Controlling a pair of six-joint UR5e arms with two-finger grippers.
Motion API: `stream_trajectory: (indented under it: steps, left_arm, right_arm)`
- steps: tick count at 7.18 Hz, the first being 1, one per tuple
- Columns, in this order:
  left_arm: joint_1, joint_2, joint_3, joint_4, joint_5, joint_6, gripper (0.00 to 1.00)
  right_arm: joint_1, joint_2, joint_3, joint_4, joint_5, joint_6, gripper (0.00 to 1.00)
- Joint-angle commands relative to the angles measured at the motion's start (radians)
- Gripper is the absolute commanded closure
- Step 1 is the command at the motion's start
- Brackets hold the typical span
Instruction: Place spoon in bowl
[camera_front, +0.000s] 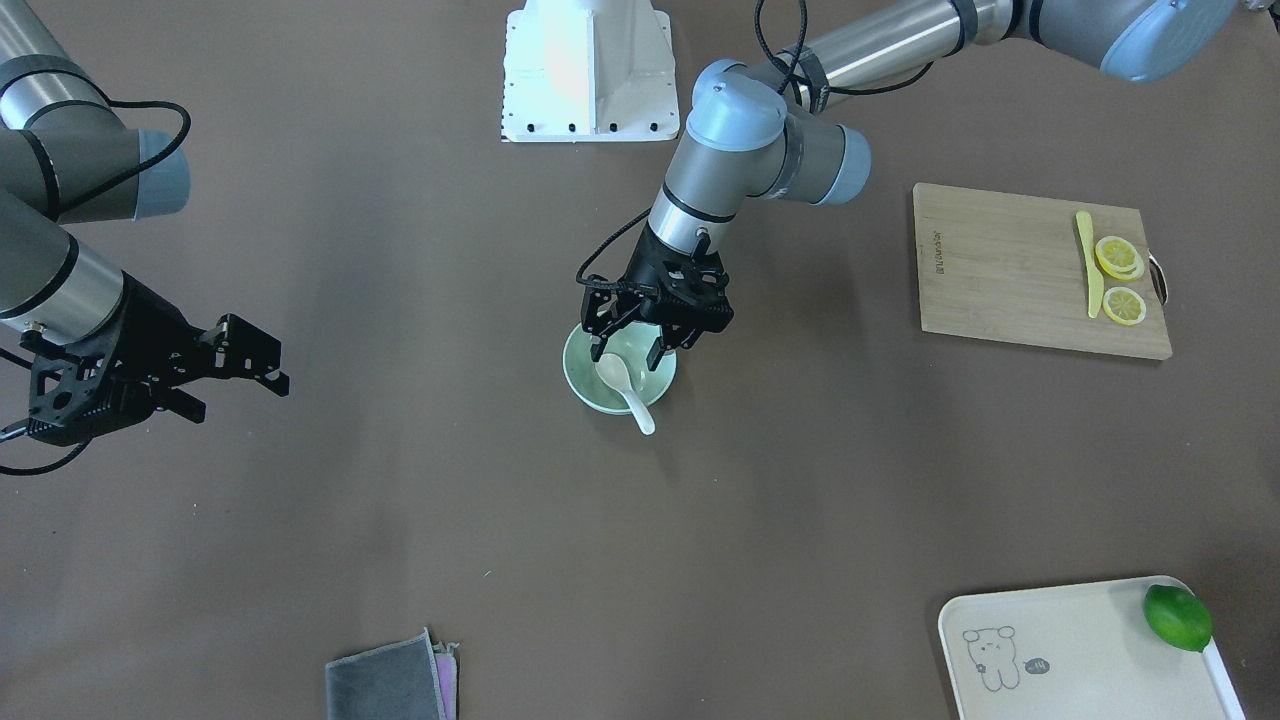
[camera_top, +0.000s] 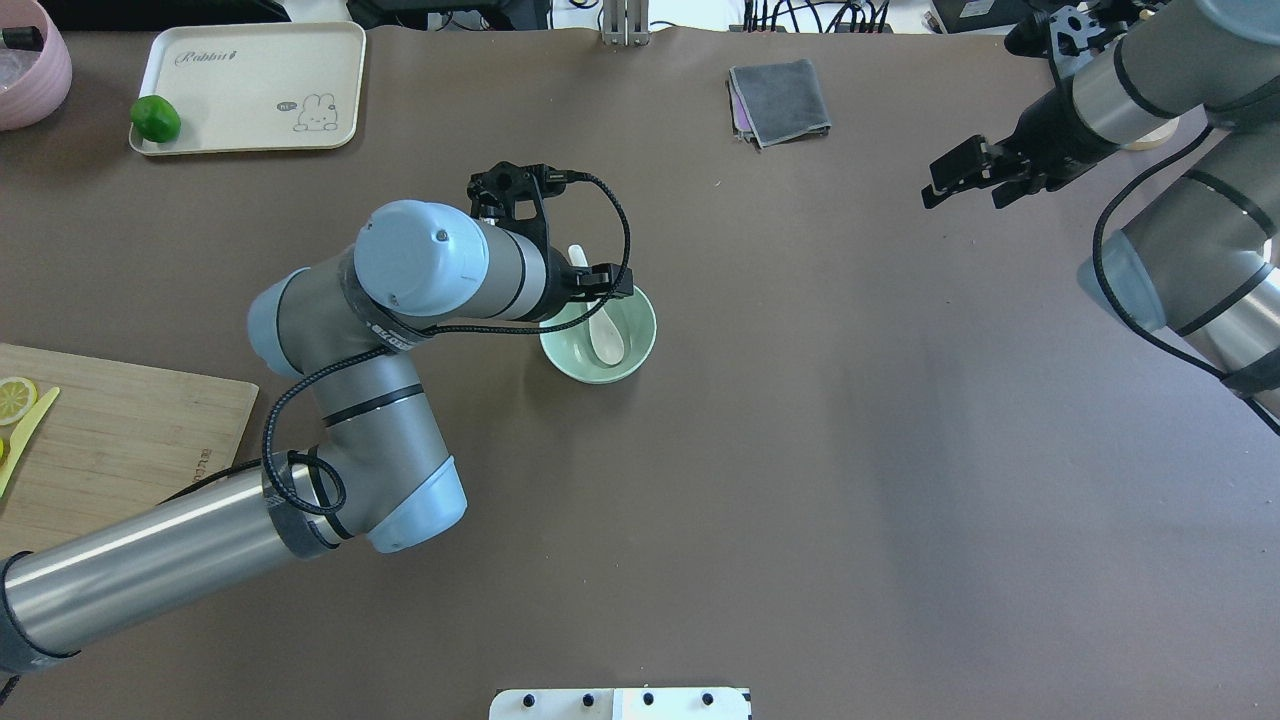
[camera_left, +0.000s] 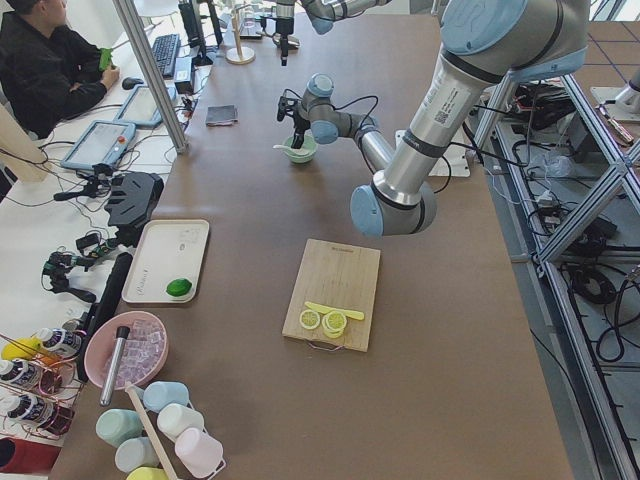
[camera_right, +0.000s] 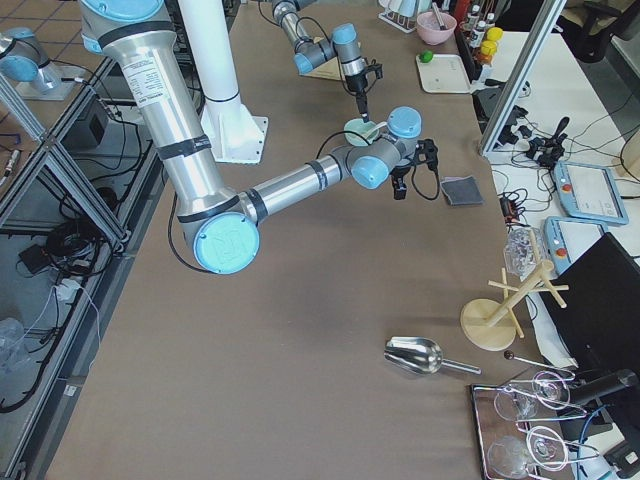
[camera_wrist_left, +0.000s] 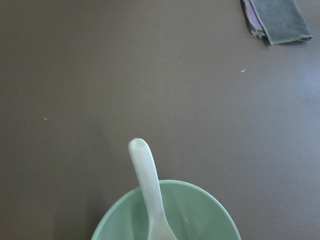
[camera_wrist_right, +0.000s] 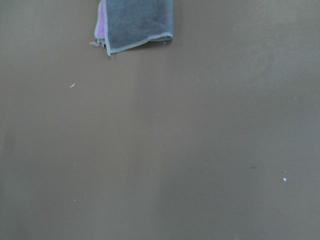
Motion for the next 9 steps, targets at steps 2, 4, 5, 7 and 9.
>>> stream_trajectory:
  steps: [2,4,5,7,9]
  left_arm:
    - [-0.134,0.21,-0.369,0.309,-0.021,0.325,0.02]
    - [-0.247,0.298,-0.381,0.245,-0.079,0.353,0.02]
    - [-0.355,0.358,-0.401,0.245,-0.176,0.472,0.02]
    - [-0.587,0.526,-0.41,0.237,-0.368,0.755,0.02]
    - [-0.684,0.639,-0.376,0.205,-0.377,0.807,0.02]
  right_arm:
    - [0.138,-0.044,0.015,-0.117,0.047,-0.203,0.0]
    - [0.22,-0.174,0.021,-0.124,0.043,-0.393,0.0]
    - [0.259,-0.215,0.02,-0.169,0.024,-0.49,0.0]
    - [0.395,-0.278,0.006,-0.356,-0.07,-0.854,0.0]
    - [0.501,-0.343,0.013,-0.426,-0.096,-0.983,0.0]
